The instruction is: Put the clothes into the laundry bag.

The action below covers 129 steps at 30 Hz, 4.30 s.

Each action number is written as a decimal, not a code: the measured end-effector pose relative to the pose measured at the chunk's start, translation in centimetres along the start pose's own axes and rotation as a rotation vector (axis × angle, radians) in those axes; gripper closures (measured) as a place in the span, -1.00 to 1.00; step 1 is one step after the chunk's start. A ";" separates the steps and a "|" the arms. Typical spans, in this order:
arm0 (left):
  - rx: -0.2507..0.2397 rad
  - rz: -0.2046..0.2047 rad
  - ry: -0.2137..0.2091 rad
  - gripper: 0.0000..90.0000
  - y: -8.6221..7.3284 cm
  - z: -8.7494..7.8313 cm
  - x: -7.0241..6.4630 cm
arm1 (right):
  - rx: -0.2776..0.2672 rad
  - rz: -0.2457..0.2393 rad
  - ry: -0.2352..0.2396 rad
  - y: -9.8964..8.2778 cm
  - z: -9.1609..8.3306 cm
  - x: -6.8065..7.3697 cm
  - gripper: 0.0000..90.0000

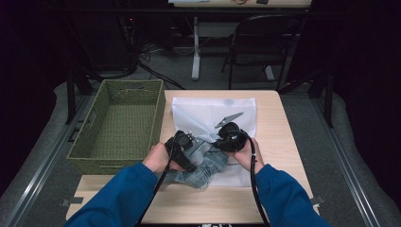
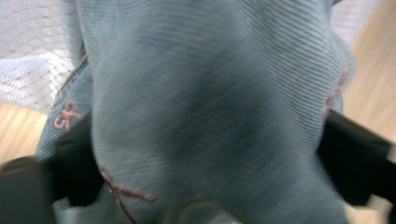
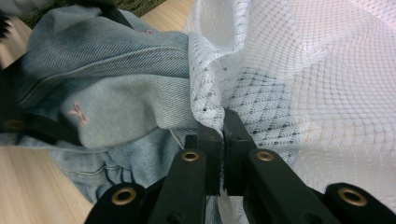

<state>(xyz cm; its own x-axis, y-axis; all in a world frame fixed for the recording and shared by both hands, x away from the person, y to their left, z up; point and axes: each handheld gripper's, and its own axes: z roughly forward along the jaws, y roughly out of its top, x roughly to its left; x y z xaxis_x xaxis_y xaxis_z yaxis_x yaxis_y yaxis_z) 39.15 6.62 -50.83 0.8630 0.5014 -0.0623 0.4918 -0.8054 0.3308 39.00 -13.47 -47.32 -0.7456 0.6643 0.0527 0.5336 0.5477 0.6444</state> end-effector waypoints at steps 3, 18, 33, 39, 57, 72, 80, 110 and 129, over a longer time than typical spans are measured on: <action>-0.034 0.008 0.046 -0.22 -0.5 0.4 -0.3 | 0.004 -0.002 0.002 -0.1 0.3 0.1 0.97; -0.129 0.010 0.100 0.52 -0.5 -1.8 -1.8 | -0.110 0.023 0.026 1.7 -1.2 1.8 0.98; -0.238 -0.082 0.138 0.50 2.0 -4.7 -1.9 | -0.296 0.107 0.163 2.4 -3.9 2.8 0.98; -0.204 -0.091 0.123 0.42 1.9 -2.3 -1.4 | -0.245 0.105 0.128 2.1 -3.3 2.4 0.98; -0.375 -0.050 0.073 0.51 -2.1 0.0 -1.2 | -0.118 0.023 0.005 1.4 -0.8 1.9 0.96; -0.464 -0.044 0.048 0.60 0.0 -0.7 -2.4 | -0.224 0.041 0.114 2.0 -2.6 3.0 0.98; -0.413 -0.005 -0.048 0.34 -0.5 1.0 -2.9 | 0.010 0.005 0.003 -0.9 -2.4 1.4 0.98; -0.345 -0.255 -0.130 0.01 -3.1 2.2 1.3 | 0.041 -0.049 -0.015 0.3 -1.3 1.3 0.97; -0.548 -0.048 0.056 0.75 -0.5 -1.4 -3.5 | -0.148 -0.156 0.006 2.6 -2.9 3.7 0.98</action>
<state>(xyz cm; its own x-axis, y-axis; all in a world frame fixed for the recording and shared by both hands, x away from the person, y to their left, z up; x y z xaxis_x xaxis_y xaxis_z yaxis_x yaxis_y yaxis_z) 35.71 5.74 -49.45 0.8262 0.5617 -0.0442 0.3854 -0.5062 0.7715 36.50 -11.09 -43.25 -0.8171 0.5742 -0.0516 0.3478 0.5623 0.7502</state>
